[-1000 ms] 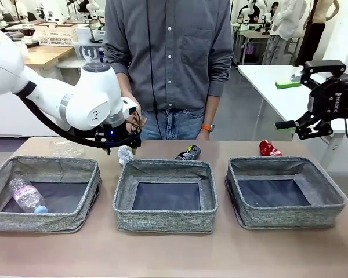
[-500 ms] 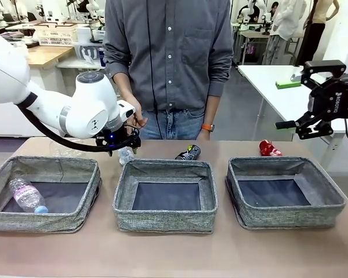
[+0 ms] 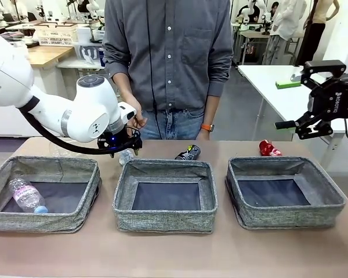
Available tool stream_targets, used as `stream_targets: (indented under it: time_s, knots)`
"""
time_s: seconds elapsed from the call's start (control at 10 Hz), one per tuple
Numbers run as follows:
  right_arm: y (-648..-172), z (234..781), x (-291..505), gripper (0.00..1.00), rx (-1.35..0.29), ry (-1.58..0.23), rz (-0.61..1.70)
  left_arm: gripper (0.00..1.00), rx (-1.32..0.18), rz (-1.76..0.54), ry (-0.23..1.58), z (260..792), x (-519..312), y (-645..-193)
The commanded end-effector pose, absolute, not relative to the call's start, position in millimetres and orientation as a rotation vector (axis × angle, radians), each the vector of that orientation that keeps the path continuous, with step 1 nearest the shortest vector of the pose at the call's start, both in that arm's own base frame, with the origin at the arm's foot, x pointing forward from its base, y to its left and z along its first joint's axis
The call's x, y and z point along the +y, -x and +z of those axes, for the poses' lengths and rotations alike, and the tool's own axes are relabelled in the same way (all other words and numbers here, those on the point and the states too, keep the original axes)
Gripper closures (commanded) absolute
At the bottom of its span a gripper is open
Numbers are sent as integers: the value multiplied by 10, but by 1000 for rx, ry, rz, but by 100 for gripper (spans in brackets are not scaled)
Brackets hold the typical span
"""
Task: Sort the waste into the appropriate baskets.
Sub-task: Pick up the waste item pointed out by the person.
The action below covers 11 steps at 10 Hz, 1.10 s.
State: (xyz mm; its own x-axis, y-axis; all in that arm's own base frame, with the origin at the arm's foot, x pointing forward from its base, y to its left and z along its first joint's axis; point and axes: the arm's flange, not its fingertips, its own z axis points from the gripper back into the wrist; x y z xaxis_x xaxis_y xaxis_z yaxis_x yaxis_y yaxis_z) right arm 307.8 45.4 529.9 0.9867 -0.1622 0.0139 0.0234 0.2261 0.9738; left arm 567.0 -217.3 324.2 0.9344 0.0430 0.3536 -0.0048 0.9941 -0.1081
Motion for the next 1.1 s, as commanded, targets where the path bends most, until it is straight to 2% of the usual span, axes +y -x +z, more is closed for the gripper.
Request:
stream_targets:
  time_s: [0.0,0.1,0.2,0.4,0.5,0.7,1.0]
  knots:
    - [-3085,5330,464,0,-124,-1358,-131,58,-372,31,79,3202,-2206,-5670]
    - [-3085,5330,464,0,-124,-1358,-131,60,-390,31,77,3196,-2221,-5661]
    - [-3085,5330,464,0,-124,-1358,-131,100,-397,31,76,3189,-2222,-5660]
    - [-3085,5330,464,0,-124,-1358,-131,100,-409,33,65,3171,-2214,-5667]
    - [-3085,5330,464,0,-124,-1358,-131,86,-414,36,57,3167,-2211,-5668]
    - [-3085,5330,464,0,-124,-1358,-131,100,-416,43,40,3160,-2201,-5659]
    - [-3085,5330,464,0,-124,-1358,-131,100,-405,48,24,3164,-2186,-5657]
